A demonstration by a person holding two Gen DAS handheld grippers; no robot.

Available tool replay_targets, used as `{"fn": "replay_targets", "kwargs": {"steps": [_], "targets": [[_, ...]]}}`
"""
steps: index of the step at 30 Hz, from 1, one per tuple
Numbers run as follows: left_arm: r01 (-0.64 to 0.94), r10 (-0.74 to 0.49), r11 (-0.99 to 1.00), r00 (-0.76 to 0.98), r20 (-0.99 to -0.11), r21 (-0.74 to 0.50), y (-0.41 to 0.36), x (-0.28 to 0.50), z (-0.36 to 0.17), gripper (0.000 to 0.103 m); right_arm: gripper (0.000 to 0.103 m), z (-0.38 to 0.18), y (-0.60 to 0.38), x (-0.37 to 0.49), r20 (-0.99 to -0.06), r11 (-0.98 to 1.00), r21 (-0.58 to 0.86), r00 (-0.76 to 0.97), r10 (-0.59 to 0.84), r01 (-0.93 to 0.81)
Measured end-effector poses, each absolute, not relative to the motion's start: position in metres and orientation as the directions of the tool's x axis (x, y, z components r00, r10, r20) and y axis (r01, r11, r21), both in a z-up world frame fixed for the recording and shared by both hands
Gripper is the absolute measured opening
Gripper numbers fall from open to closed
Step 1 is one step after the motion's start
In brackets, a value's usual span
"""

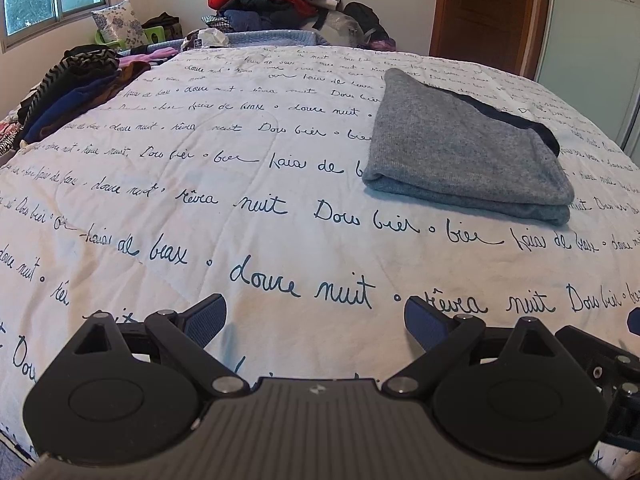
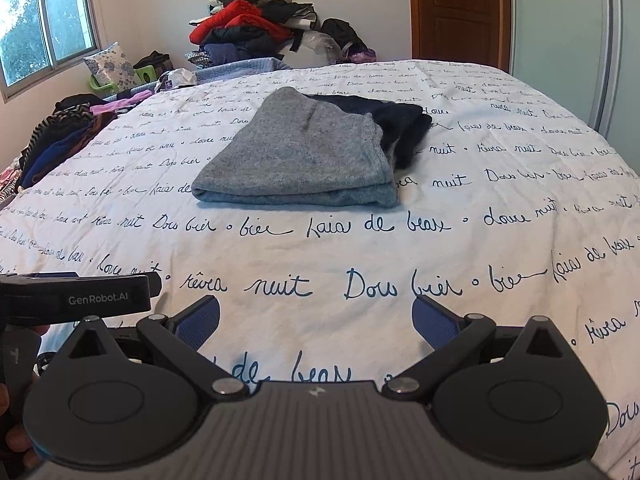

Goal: Fold small clothes

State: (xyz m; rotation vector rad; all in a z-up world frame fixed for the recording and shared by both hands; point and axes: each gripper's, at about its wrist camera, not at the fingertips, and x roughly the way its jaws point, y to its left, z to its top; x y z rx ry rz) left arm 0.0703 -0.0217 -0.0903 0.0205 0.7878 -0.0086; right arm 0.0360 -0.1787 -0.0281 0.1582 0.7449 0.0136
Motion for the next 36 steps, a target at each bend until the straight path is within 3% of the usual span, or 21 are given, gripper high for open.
{"fn": "replay_targets", "kwargs": {"steps": [36], "targets": [[-0.002,0.036,0.999,0.713,-0.700,0.049,-0.0234,0.0668,-0.0868,0.095,0.103,-0.0325,-0.1781,0.0377,-0.679,0.986,0.160,0.730,0.082,0.038]]}}
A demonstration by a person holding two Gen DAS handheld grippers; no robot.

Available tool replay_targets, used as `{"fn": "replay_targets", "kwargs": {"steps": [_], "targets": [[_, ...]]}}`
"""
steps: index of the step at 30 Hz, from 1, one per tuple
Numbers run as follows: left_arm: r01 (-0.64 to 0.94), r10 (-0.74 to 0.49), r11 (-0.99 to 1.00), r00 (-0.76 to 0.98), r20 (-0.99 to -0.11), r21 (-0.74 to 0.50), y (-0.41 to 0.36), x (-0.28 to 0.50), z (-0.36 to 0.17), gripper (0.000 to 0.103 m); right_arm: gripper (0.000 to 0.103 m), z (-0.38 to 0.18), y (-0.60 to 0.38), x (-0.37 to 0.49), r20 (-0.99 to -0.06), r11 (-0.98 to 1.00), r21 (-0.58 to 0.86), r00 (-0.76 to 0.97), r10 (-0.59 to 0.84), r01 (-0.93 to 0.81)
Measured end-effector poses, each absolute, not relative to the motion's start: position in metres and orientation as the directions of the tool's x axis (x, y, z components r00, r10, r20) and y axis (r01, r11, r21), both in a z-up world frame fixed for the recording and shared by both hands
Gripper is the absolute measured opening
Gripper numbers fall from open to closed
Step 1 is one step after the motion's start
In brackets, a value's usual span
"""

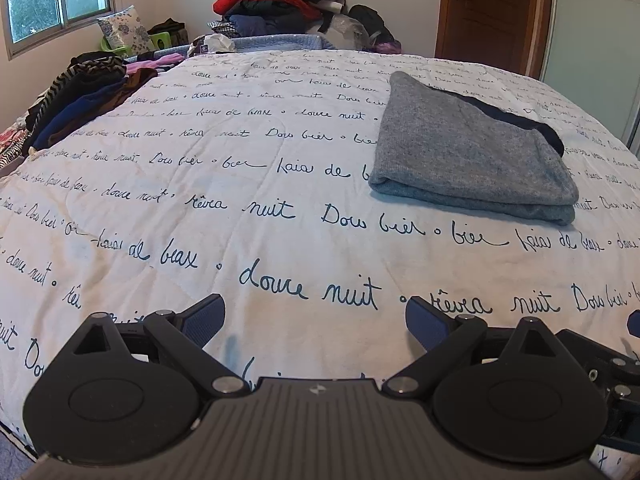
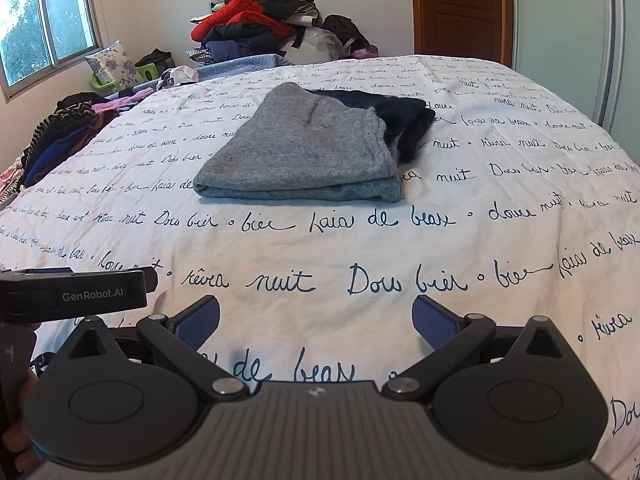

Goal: Fold small clothes

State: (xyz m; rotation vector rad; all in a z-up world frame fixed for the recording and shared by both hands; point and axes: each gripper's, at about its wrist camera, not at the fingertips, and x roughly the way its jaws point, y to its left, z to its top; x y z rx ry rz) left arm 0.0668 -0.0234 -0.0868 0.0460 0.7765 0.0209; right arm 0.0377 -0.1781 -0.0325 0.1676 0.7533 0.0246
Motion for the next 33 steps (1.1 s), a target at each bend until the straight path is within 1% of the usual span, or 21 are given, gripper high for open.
{"fn": "replay_targets", "kwargs": {"steps": [33], "targets": [[-0.010,0.054,0.998,0.705,-0.707,0.067,-0.0248,0.0676,-0.0907,0.095,0.103,-0.0372,-0.1821,0.0388,-0.683,0.990,0.130,0.728,0.049,0.055]]}}
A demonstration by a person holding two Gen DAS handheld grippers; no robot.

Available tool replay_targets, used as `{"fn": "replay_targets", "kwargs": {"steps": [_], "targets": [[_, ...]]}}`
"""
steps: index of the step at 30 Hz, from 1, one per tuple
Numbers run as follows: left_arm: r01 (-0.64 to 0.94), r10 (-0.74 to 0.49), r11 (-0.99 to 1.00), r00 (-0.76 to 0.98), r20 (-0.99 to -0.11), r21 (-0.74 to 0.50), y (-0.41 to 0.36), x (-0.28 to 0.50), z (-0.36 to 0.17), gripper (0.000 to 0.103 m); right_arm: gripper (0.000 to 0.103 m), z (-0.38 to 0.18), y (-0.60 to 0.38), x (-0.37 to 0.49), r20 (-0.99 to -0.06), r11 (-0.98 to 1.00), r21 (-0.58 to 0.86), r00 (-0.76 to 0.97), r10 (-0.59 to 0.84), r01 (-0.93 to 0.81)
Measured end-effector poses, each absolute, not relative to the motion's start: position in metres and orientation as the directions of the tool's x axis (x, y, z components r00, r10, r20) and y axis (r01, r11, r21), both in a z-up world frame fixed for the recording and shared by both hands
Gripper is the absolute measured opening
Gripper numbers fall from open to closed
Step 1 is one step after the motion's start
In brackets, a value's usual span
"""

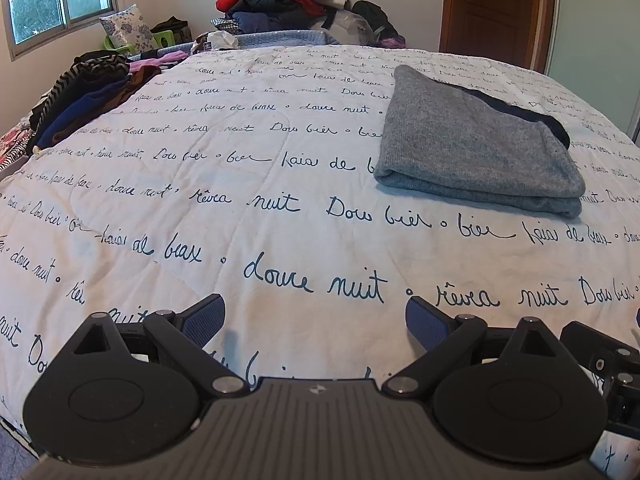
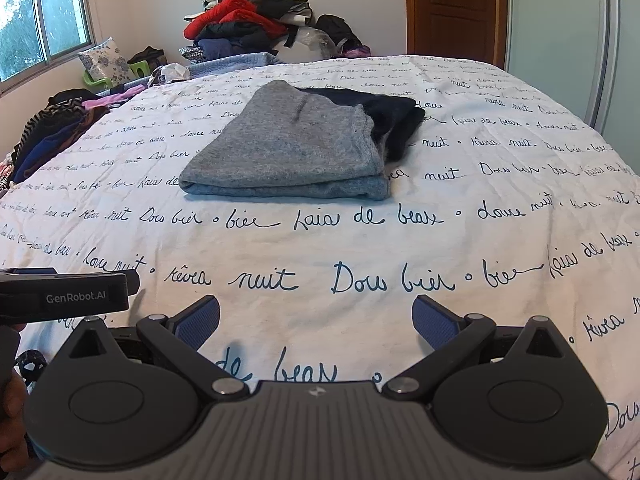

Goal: Fold small clothes

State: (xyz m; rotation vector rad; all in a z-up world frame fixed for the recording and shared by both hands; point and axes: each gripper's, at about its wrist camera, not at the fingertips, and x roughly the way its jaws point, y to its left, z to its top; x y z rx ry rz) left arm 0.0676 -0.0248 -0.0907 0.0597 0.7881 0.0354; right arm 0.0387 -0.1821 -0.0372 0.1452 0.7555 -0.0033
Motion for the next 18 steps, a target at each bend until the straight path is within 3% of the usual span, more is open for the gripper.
{"fn": "replay_targets", "kwargs": {"steps": [18], "targets": [[-0.006,0.055,0.997,0.705,-0.707,0.072,-0.0259,0.0670,-0.0918,0.095,0.103,-0.0377,-0.1823,0.0387,-0.685,0.990,0.134,0.727,0.053,0.054]]}}
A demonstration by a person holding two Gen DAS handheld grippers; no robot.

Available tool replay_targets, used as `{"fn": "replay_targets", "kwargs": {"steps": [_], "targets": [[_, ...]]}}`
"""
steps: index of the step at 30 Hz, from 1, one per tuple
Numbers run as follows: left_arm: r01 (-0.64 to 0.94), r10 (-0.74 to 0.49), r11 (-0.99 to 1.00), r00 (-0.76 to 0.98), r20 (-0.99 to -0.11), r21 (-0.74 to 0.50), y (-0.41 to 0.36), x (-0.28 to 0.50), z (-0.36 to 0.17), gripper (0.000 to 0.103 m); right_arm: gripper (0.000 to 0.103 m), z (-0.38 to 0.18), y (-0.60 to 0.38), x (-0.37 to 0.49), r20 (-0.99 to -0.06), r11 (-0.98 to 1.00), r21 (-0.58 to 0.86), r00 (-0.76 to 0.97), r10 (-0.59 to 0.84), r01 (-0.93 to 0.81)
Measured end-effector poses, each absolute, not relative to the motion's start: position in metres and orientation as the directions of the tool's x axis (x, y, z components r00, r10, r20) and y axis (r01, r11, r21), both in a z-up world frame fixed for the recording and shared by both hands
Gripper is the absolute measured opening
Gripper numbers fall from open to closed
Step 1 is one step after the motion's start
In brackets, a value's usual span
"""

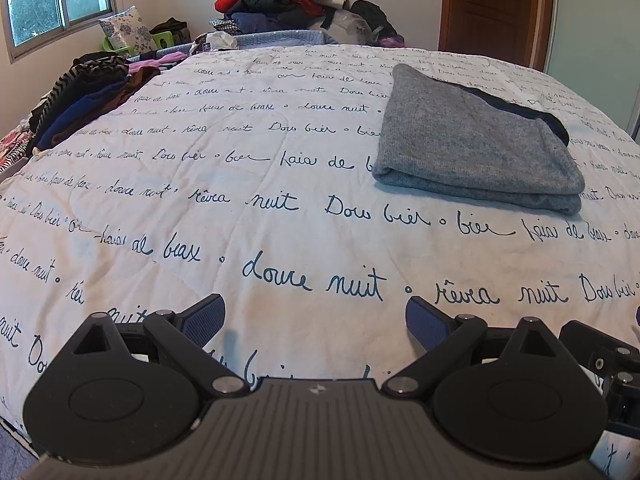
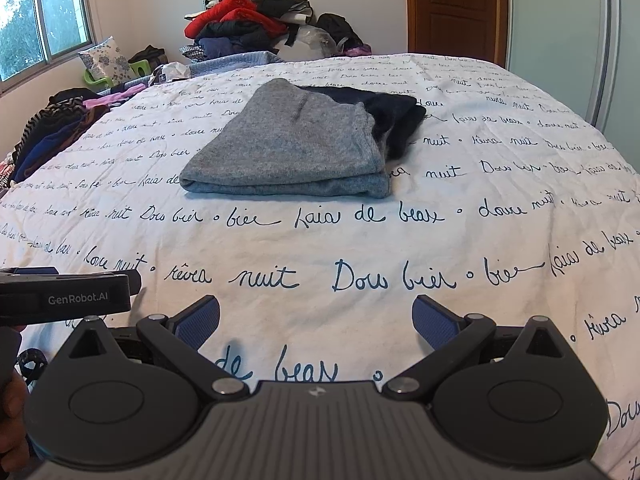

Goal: Fold small clothes

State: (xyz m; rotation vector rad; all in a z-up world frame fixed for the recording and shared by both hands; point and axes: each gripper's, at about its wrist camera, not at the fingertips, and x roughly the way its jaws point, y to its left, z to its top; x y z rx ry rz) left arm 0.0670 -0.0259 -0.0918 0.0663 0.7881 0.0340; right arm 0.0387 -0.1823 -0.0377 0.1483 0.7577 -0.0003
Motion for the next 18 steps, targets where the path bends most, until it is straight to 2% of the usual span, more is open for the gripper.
{"fn": "replay_targets", "kwargs": {"steps": [10,18], "targets": [[-0.001,0.053,0.997,0.701,-0.711,0.073,-0.026,0.067,-0.093,0.095,0.103,-0.039,-0.181,0.038,-0.686,0.990,0.134,0.725,0.055,0.052],[0.003,0.026,0.999,0.736,-0.676,0.041,-0.020,0.065,-0.083,0.095,0.103,-0.041,-0.182,0.041,-0.684,0.989,0.147,0.724,0.091,0.014]]}}
